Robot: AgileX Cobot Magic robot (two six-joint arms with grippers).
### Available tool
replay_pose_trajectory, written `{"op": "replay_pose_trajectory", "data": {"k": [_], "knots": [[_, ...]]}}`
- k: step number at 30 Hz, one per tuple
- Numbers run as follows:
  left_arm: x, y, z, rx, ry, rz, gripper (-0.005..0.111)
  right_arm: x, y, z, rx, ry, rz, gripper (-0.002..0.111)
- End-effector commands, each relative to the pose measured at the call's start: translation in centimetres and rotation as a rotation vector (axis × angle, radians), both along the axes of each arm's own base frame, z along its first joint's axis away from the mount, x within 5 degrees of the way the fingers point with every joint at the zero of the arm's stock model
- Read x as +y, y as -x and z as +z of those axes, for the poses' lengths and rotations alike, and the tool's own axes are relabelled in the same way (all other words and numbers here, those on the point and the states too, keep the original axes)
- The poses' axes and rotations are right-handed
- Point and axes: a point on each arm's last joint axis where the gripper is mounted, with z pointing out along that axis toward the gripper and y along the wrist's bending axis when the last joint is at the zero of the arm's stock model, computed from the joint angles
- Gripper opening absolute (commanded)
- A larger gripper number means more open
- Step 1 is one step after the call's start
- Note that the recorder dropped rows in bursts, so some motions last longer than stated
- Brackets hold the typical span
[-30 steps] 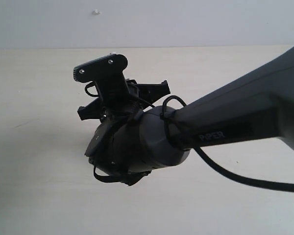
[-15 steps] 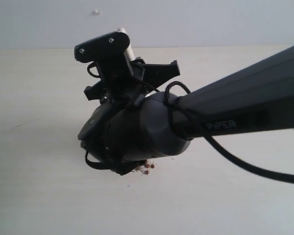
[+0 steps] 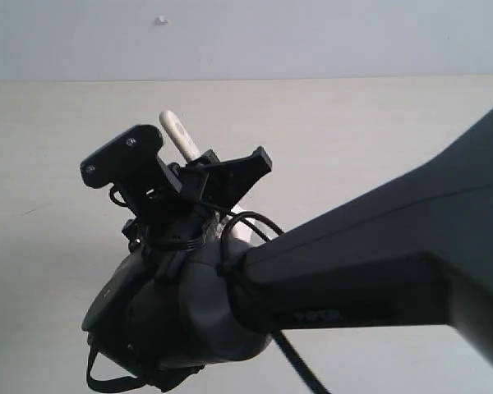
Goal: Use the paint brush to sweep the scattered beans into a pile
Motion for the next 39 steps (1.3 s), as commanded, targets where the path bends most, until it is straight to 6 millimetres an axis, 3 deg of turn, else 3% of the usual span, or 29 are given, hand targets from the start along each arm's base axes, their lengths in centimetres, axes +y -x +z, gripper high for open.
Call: {"op": "replay_pose_trajectory", "data": {"k": [1, 15, 25, 29, 35, 39], "knots": [[0.0, 0.0, -0.1, 0.0, 0.003, -0.008, 0.0, -0.3, 0.1, -2.0, 0.019, 0.057, -0.025, 0.0], [0.0, 0.0, -0.1, 0.0, 0.003, -0.008, 0.0, -0.1, 0.2, -2.8, 0.025, -0.193, -0.101, 0.0], [0.0, 0.0, -0.1, 0.0, 0.003, -0.008, 0.0, 2.6, -0.9, 0.4, -0.047, -0.347, -0.117, 0.0], [0.0, 0.0, -0.1, 0.0, 0.003, -0.008, 0.0, 2.5, -0.9, 1.0, -0.038, -0.277, -0.094, 0.0], [0.0, 0.0, -0.1, 0.0, 0.003, -0.008, 0.0, 2.4, -0.9, 5.0, -0.08, -0.13, 0.007, 0.0], [0.0, 0.0, -0.1, 0.0, 0.003, -0.008, 0.0, 2.0, -1.9, 5.7, -0.142, -0.032, 0.056, 0.0]]}}
